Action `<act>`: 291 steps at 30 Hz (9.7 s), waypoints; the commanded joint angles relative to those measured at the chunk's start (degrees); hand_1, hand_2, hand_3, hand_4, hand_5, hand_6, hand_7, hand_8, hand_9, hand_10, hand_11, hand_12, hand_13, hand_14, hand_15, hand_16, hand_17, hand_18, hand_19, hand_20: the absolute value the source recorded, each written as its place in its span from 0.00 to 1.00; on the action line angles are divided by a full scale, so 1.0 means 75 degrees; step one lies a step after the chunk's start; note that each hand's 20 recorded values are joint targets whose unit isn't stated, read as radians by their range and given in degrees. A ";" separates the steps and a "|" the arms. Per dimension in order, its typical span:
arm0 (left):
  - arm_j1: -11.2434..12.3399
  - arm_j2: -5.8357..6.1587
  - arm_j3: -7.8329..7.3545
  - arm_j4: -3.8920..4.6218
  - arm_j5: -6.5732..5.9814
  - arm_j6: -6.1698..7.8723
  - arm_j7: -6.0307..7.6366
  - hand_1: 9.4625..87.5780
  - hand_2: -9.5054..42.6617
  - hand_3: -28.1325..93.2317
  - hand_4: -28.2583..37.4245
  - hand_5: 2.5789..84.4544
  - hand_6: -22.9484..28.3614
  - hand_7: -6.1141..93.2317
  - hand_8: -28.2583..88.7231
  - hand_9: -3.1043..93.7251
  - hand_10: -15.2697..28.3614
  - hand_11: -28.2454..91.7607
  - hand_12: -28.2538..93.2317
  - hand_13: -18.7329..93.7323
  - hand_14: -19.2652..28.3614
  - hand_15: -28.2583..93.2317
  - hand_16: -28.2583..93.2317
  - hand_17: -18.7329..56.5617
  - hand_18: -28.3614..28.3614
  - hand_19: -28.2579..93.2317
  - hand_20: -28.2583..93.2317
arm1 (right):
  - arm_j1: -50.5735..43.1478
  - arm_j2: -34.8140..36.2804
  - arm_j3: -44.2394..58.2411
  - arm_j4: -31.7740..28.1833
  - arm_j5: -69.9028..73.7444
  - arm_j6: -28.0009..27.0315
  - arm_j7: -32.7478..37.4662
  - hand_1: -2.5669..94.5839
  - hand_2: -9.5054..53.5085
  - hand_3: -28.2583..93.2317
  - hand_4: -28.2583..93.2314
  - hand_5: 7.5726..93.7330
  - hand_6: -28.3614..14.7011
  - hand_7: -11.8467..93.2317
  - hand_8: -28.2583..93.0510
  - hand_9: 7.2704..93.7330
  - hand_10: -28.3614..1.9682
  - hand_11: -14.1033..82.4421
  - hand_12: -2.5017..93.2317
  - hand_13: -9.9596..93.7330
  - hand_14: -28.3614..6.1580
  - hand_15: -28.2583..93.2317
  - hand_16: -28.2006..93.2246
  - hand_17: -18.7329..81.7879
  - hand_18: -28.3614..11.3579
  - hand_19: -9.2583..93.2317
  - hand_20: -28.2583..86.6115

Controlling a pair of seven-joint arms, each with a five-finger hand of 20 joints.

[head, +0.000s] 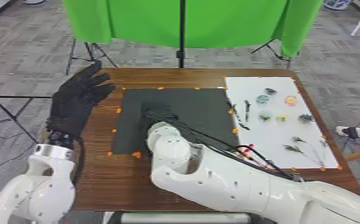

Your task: Arrange flowers

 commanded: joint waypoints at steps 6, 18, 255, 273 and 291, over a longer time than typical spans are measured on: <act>-0.0274 -0.0076 0.0111 0.0124 -0.0015 -0.0117 -0.0008 0.20 0.27 0.89 0.08 0.45 0.63 0.17 0.17 0.38 0.79 0.44 0.33 0.39 0.98 0.68 0.17 0.15 1.00 0.65 0.40 | -0.0062 -0.0167 0.0406 -0.0161 0.0535 -0.0842 -0.0171 0.49 0.12 0.83 0.00 0.99 0.64 0.26 0.24 0.97 0.52 0.71 0.25 0.92 0.46 0.88 0.38 0.69 0.04 1.00 0.79; 0.1042 -0.0170 -0.0509 -0.0442 -0.0065 0.0363 -0.0070 0.20 0.28 0.89 0.08 0.45 0.63 0.17 0.17 0.38 0.79 0.44 0.33 0.39 0.98 0.68 0.17 0.15 1.00 0.65 0.40 | -0.1540 -0.0411 0.1492 -0.0843 -0.0789 -0.1594 -0.0773 0.43 0.17 0.84 0.00 0.97 0.65 0.24 0.17 0.96 0.52 0.70 0.26 0.90 0.44 0.88 0.38 0.67 0.03 1.00 0.78; 0.3095 -0.0413 -0.1482 -0.0987 -0.0522 0.1074 0.0485 0.20 0.28 0.89 0.09 0.45 0.63 0.18 0.17 0.38 0.80 0.45 0.33 0.39 0.99 0.68 0.17 0.16 1.00 0.65 0.44 | -0.2530 0.3037 0.3992 -0.2046 -0.0822 -0.0239 0.1631 0.31 0.11 0.85 0.04 0.54 0.37 0.21 0.15 0.64 0.09 0.50 0.18 0.71 0.26 0.85 0.30 0.54 0.00 1.00 0.47; 0.3095 -0.0439 -0.1352 -0.0977 -0.0566 0.1098 0.0554 0.20 0.28 0.89 0.08 0.45 0.64 0.18 0.17 0.38 0.79 0.45 0.33 0.39 0.98 0.68 0.17 0.16 1.00 0.65 0.44 | -0.2027 0.2564 0.3239 -0.0813 -0.0678 -0.0946 0.2138 0.31 0.06 0.84 0.03 0.46 0.30 0.18 0.15 0.60 0.03 0.51 0.17 0.70 0.24 0.87 0.29 0.53 0.00 1.00 0.48; 0.2962 -0.0449 -0.1284 -0.0946 -0.0584 0.1096 0.0478 0.20 0.28 0.89 0.09 0.45 0.64 0.19 0.16 0.38 0.80 0.45 0.33 0.39 0.99 0.69 0.16 0.16 1.00 0.65 0.44 | -0.1887 0.2377 0.1624 -0.0151 -0.0979 -0.0615 0.1749 0.50 0.00 0.82 0.00 0.78 0.59 0.28 0.20 0.80 0.43 0.75 0.23 0.84 0.51 0.90 0.35 0.64 0.04 1.00 0.67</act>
